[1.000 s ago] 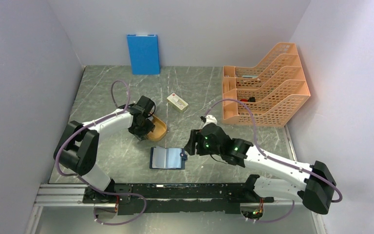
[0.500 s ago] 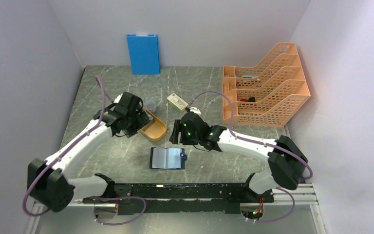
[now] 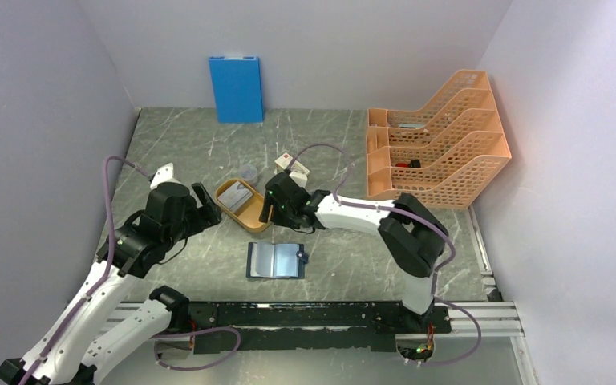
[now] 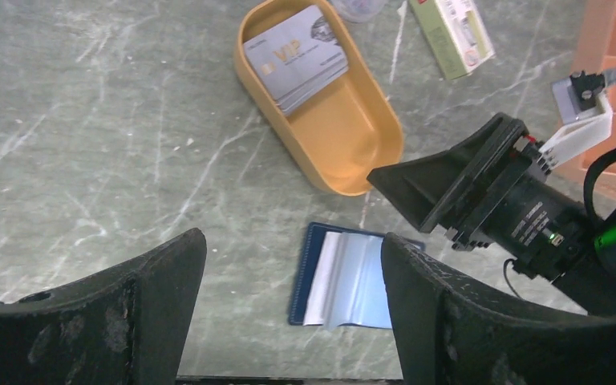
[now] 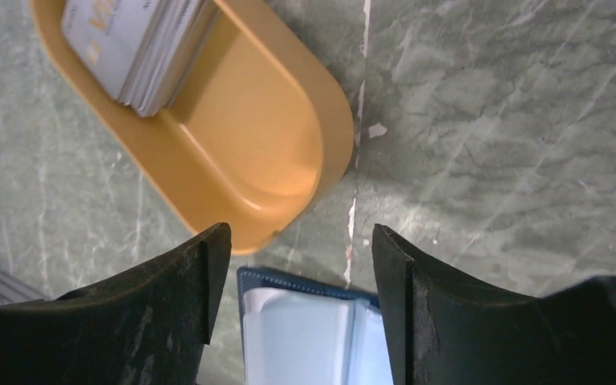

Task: Put the credit cards into the card holder
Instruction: Move the storage box to the center of the board.

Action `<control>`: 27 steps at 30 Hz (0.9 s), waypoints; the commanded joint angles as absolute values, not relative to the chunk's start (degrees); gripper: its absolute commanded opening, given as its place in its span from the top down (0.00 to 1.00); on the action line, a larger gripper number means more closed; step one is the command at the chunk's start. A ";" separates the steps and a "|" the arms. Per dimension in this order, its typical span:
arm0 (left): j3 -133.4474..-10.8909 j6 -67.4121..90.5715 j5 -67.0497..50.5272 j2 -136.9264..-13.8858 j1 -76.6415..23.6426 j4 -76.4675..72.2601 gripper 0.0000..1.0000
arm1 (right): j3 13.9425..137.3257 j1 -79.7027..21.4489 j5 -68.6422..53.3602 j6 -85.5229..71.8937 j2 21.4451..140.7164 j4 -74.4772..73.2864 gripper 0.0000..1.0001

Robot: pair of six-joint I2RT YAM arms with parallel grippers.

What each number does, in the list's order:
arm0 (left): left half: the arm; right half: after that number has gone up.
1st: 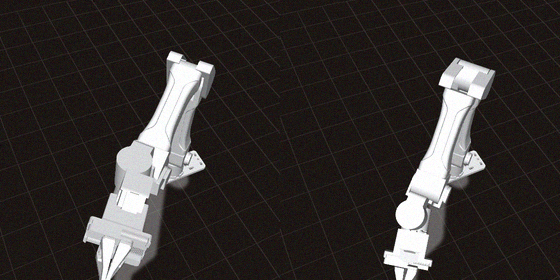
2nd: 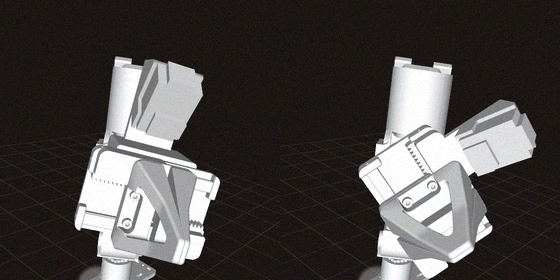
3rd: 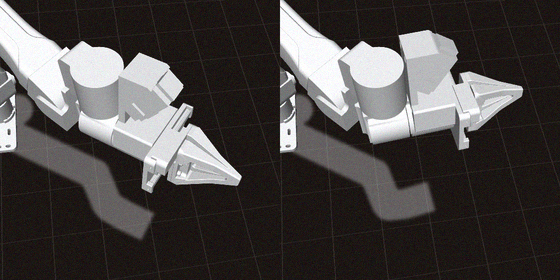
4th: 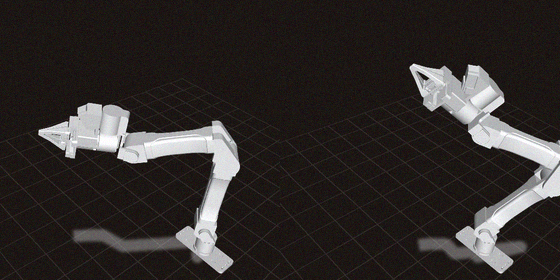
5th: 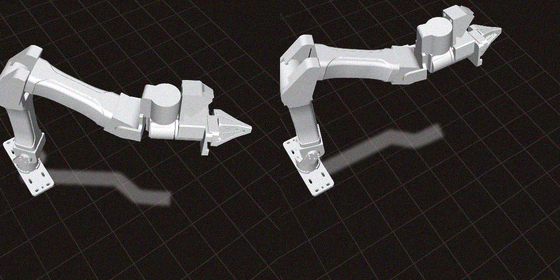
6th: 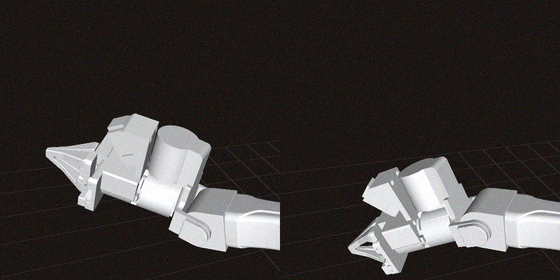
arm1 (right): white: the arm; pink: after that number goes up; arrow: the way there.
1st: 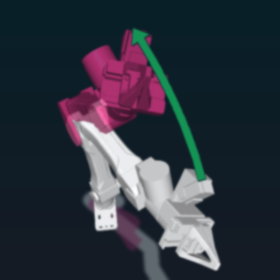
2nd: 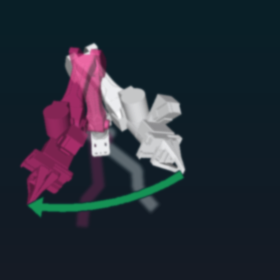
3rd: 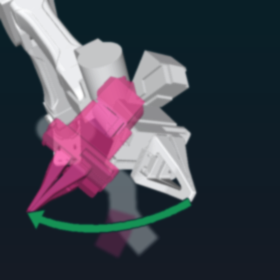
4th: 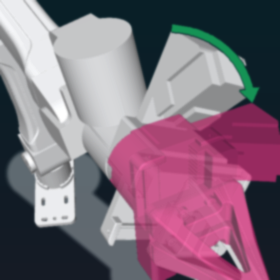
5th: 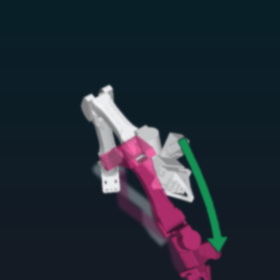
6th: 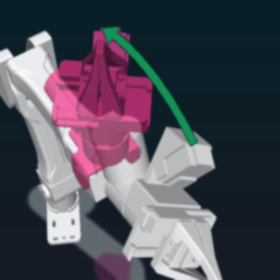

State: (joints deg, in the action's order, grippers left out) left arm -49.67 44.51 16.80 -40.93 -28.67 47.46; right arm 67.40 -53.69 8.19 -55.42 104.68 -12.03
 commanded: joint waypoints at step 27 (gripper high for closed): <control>-48.56 38.66 21.40 -39.91 -28.92 49.31 0.22 | 66.97 -44.42 14.72 -38.75 106.53 -20.43 0.66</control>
State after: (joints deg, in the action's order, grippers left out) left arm -48.99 39.77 20.38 -40.12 -28.67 49.58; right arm 70.06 -47.27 11.66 -45.50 109.82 -17.39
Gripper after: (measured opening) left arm 0.788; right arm 0.353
